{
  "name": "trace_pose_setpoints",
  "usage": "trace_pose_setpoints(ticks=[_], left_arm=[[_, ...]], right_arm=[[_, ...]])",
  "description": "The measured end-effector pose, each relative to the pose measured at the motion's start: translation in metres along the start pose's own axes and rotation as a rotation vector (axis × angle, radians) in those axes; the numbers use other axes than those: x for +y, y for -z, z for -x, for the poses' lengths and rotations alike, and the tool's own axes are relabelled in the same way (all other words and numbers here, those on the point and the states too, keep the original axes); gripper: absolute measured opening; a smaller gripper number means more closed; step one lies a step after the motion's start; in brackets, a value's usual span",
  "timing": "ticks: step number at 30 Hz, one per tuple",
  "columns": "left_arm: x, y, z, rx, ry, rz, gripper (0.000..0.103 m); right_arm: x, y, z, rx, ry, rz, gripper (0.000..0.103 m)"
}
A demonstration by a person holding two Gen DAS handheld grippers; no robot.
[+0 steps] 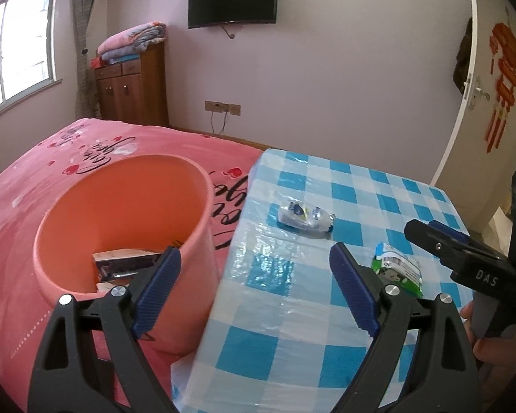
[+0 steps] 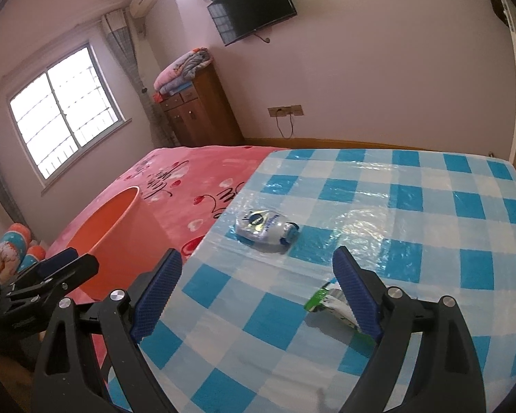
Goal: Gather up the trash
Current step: 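Move both tools back over the table toward the green wrapper and bottle, then grasp the green-and-white wrapper with the right tool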
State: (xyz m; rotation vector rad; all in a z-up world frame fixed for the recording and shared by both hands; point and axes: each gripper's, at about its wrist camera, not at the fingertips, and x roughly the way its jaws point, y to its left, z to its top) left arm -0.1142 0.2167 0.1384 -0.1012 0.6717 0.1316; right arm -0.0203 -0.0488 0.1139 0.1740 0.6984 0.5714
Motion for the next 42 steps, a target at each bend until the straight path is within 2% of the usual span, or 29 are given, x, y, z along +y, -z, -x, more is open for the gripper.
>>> trace_pose_setpoints(ticks=[27, 42], left_arm=[[-0.058, 0.013, -0.035, 0.103, 0.054, -0.086, 0.089], [-0.078, 0.021, -0.061, 0.165, 0.061, -0.119, 0.089]], right_arm=[[-0.058, 0.023, -0.001, -0.005, 0.096, -0.023, 0.089], [-0.094, 0.030, -0.017, 0.059, 0.088, -0.040, 0.089]])
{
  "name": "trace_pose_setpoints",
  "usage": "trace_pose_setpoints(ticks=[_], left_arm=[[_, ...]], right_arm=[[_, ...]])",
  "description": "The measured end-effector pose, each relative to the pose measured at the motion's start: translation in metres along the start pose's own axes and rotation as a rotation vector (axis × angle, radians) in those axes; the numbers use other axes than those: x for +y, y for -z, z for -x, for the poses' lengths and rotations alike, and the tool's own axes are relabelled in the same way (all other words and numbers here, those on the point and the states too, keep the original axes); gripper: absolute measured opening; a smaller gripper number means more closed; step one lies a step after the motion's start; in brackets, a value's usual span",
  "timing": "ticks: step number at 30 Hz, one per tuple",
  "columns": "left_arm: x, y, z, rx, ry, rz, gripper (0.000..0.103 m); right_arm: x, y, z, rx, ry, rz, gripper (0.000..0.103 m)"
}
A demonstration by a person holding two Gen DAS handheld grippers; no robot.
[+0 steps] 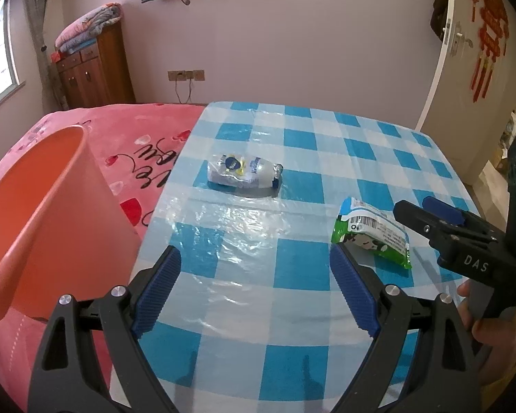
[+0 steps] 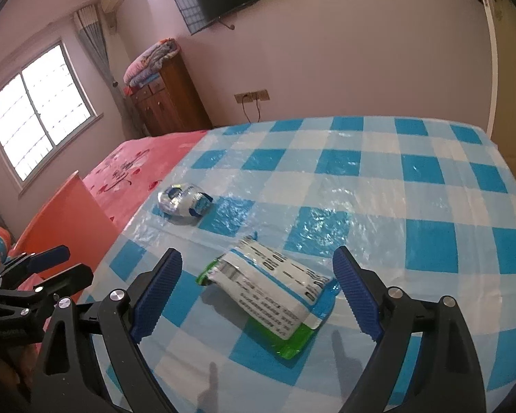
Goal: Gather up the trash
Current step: 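Grasp the green-and-white wrapper with the right tool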
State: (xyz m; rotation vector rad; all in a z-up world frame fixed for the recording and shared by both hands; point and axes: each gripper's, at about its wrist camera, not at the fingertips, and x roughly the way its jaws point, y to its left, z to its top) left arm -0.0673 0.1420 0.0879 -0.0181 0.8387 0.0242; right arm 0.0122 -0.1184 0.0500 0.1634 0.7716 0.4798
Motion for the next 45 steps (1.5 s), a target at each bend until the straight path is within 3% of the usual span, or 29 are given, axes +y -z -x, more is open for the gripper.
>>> trace_pose_setpoints(ticks=[19, 28, 45], left_arm=[[0.000, 0.001, -0.029, 0.056, 0.007, 0.005, 0.089], [-0.002, 0.002, -0.039, 0.079, 0.012, 0.008, 0.089], [-0.001, 0.002, -0.050, 0.106, 0.040, 0.035, 0.089]], right_arm=[[-0.029, 0.006, -0.040, 0.165, -0.117, 0.021, 0.089], [-0.024, 0.005, -0.047, 0.185, -0.112, 0.065, 0.089], [-0.002, 0.007, -0.055, 0.182, -0.027, 0.240, 0.089]])
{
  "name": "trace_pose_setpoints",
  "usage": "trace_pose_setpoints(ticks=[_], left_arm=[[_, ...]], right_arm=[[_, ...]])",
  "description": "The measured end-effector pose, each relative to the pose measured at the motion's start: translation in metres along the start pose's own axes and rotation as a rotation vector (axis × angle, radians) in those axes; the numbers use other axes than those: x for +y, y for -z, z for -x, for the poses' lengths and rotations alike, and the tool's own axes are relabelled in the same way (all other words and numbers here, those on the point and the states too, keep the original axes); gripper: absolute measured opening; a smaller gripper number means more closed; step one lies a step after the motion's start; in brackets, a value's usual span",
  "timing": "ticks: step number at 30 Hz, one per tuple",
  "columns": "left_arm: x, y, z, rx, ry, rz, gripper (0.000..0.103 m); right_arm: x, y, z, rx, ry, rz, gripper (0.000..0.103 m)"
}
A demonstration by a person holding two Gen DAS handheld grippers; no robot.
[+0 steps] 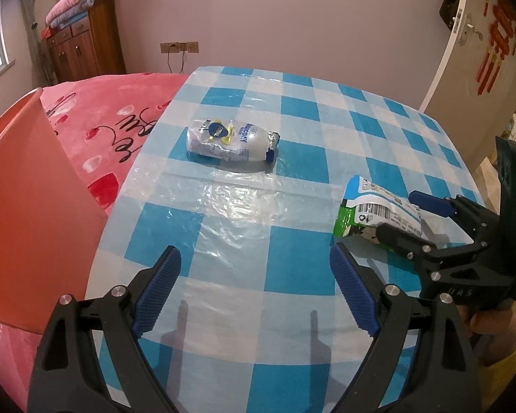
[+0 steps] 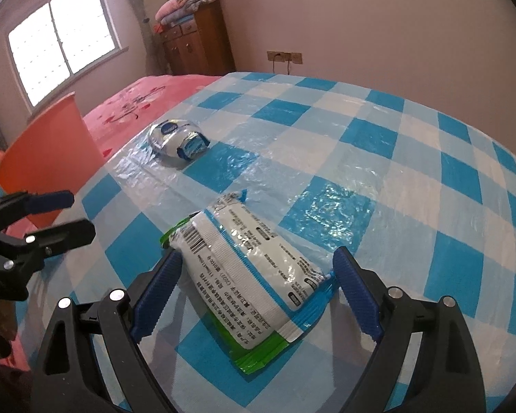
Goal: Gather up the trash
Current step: 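Grasp the green-and-white wrapper with the right tool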
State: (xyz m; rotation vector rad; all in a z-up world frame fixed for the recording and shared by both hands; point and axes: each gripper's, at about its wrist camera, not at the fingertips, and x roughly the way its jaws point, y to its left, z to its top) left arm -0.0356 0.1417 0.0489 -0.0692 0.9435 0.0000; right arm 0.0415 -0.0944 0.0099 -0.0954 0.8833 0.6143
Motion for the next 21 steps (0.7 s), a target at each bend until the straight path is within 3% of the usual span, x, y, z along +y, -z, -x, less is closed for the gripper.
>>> trace_pose_setpoints(ticks=[11, 21], left_arm=[[0.004, -0.006, -0.005, -0.004, 0.015, 0.032, 0.089], [0.013, -0.019, -0.014, -0.011, 0.038, 0.093, 0.089]], right_arm=[[0.003, 0.002, -0.004, 0.021, -0.004, 0.020, 0.088], [-0.003, 0.002, -0.001, 0.009, -0.019, -0.004, 0.070]])
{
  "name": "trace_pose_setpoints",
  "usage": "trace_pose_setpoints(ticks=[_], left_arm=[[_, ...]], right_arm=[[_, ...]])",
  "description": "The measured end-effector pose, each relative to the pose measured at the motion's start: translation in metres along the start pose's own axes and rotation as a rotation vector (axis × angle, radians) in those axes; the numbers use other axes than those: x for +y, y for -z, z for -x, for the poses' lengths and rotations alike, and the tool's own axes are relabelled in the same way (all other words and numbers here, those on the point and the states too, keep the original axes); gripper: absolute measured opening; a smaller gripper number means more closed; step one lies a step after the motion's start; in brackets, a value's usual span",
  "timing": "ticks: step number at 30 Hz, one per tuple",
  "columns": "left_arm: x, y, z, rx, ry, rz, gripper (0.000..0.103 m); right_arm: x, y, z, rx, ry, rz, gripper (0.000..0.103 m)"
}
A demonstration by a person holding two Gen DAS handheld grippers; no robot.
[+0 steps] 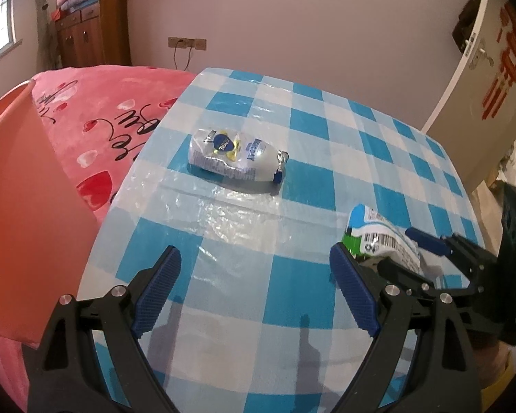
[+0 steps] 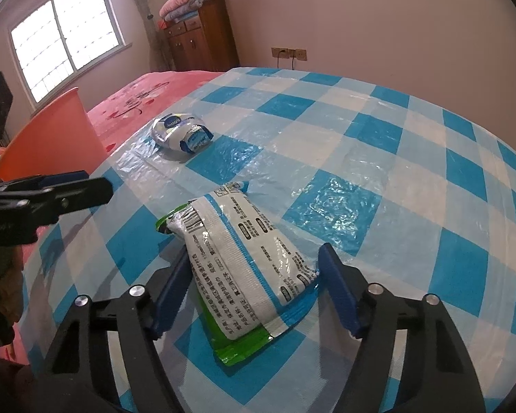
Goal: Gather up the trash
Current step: 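Grasp the green-and-white wrapper with the right tool, then grasp the white Magicday bottle with the left tool while the right tool holds the wrapper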
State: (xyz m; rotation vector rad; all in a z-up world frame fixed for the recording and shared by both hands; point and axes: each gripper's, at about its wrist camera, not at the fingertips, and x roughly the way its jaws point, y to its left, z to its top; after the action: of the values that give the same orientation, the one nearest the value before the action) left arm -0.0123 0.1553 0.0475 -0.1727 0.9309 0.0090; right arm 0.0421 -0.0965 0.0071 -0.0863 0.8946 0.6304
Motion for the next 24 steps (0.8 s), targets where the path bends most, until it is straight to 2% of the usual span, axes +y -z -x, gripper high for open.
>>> trace_pose_setpoints(ticks=[7, 14, 17, 21, 24], left_arm=[[0.007, -0.011, -0.011, -0.003, 0.025, 0.064, 0.089], [0.006, -0.023, -0.019, -0.022, 0.036, 0.104, 0.089], [0.006, -0.029, -0.023, -0.030, 0.045, 0.130, 0.089], [0.012, -0.041, -0.027, -0.067, 0.063, 0.209, 0.089], [0.019, -0.050, -0.036, -0.066, 0.052, 0.293, 0.089]], right_arm=[[-0.004, 0.000, 0.002, -0.008, -0.020, -0.015, 0.060], [-0.010, 0.000, 0.004, -0.022, -0.027, -0.046, 0.056], [-0.019, 0.001, 0.005, -0.027, -0.066, -0.088, 0.056], [-0.024, 0.001, 0.006, -0.032, -0.096, -0.115, 0.056], [-0.024, 0.002, 0.007, -0.034, -0.100, -0.121, 0.056]])
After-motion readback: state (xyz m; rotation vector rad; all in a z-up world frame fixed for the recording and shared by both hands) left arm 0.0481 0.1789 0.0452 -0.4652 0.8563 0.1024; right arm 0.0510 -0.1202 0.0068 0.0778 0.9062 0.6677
